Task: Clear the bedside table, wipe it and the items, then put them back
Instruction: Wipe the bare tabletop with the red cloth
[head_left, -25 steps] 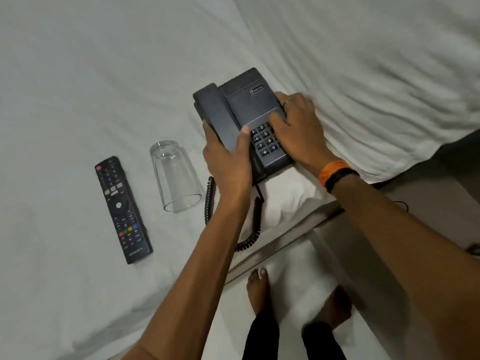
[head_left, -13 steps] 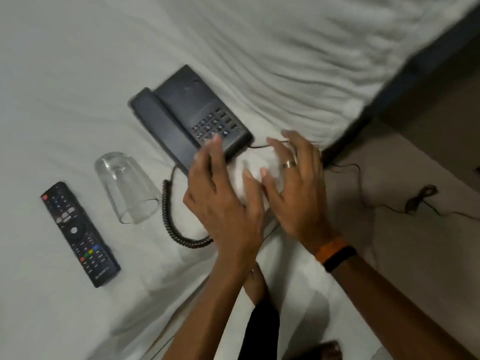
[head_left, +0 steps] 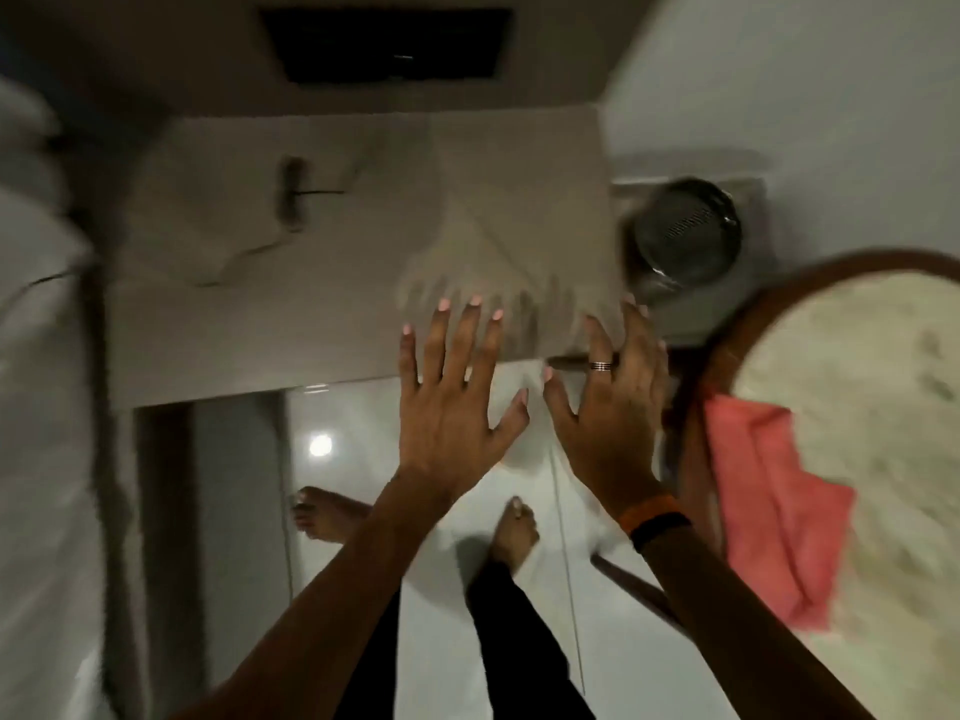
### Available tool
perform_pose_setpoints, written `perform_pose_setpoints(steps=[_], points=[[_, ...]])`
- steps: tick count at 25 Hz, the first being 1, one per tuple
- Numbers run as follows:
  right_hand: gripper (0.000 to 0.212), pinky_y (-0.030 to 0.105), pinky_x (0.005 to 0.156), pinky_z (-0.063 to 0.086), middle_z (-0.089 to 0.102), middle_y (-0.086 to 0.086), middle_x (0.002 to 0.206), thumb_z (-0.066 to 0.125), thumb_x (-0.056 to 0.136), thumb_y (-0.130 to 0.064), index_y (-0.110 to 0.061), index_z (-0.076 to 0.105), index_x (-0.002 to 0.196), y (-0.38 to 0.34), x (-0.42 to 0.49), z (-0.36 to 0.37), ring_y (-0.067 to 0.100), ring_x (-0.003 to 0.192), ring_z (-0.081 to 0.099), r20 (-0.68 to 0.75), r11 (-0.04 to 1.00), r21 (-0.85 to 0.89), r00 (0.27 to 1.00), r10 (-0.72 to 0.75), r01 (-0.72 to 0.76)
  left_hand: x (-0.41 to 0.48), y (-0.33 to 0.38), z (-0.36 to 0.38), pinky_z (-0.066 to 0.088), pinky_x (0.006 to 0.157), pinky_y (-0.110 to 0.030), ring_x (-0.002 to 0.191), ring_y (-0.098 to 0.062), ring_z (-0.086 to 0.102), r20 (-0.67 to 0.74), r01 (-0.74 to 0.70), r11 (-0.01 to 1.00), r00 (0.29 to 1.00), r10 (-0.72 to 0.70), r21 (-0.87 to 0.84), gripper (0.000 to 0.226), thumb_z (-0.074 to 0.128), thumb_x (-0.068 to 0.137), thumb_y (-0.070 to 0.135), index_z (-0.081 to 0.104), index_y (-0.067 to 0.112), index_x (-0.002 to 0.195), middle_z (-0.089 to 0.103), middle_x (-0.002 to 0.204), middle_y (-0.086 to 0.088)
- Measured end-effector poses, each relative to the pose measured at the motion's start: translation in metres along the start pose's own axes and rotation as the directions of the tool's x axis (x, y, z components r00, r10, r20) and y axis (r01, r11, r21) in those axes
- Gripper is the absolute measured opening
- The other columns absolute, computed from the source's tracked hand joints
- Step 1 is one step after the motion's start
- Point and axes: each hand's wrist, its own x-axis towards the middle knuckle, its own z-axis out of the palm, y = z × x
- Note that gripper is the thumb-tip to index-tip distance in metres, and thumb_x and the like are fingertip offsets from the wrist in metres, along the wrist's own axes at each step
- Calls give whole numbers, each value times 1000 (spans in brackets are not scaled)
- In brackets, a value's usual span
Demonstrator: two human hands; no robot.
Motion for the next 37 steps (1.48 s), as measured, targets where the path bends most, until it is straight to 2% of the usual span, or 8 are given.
perform_pose_setpoints(steps=[4,7,15,23,26,29,32,37], points=[[59,57,127,22,19,8,170,50,101,-44,-29,34,155,128,-64,-31,31,159,17,-63,956,24,954,292,-291,16,133,47,28,122,-59,156,-37,26,41,-415,892,903,428,-179,63,54,101,44,43,15,155,35,165,-14],[53,56,126,22,22,6,169,44,105,-44,-31,32,155,179,-116,-29,30,157,20,-13,923,33,923,384,-383,13,196,79,49,106,-62,137,-48,52,-118,-738,666,675,729,-105,22,66,101,19,78,1,99,62,142,-22],[40,50,98,48,60,16,133,51,102,-35,-16,57,137,182,-142,-5,33,120,49,-140,888,72,877,459,-454,17,211,99,57,88,-46,99,-34,73,-49,-791,594,605,795,-146,18,64,98,10,78,1,93,78,103,-17],[37,34,80,45,61,10,115,49,95,-27,-13,63,126,19,-32,23,26,104,54,-71,963,241,992,-106,120,4,18,8,56,90,-32,102,-28,70,-9,-38,897,999,37,-440,23,81,85,17,79,11,107,75,113,-12],[33,38,75,58,70,14,115,55,95,-20,-10,71,121,-102,11,67,31,100,66,-37,883,243,913,-405,401,-19,-107,-31,57,90,-24,105,-17,66,-20,243,876,961,-276,-416,25,79,89,18,77,14,114,69,120,-7],[42,50,107,48,53,8,153,53,98,-30,-25,59,139,-225,39,128,33,136,53,239,739,266,701,-672,619,-52,-237,-50,43,92,-4,107,-7,58,-93,473,842,856,-509,-260,36,77,89,15,69,17,124,62,127,-6],[63,55,129,12,5,-1,174,14,101,-46,-32,20,162,-297,44,185,26,162,2,488,617,203,468,-737,760,-83,-322,-39,29,125,-41,154,-38,25,120,651,758,756,-644,-35,63,59,103,32,35,13,158,25,168,-20],[63,58,127,9,4,0,175,23,102,-43,-33,9,163,-330,98,233,27,162,3,365,604,38,551,-750,796,-36,-372,-18,15,129,-54,160,-38,5,121,570,821,816,-565,-8,63,26,109,43,8,17,164,7,172,-18]])
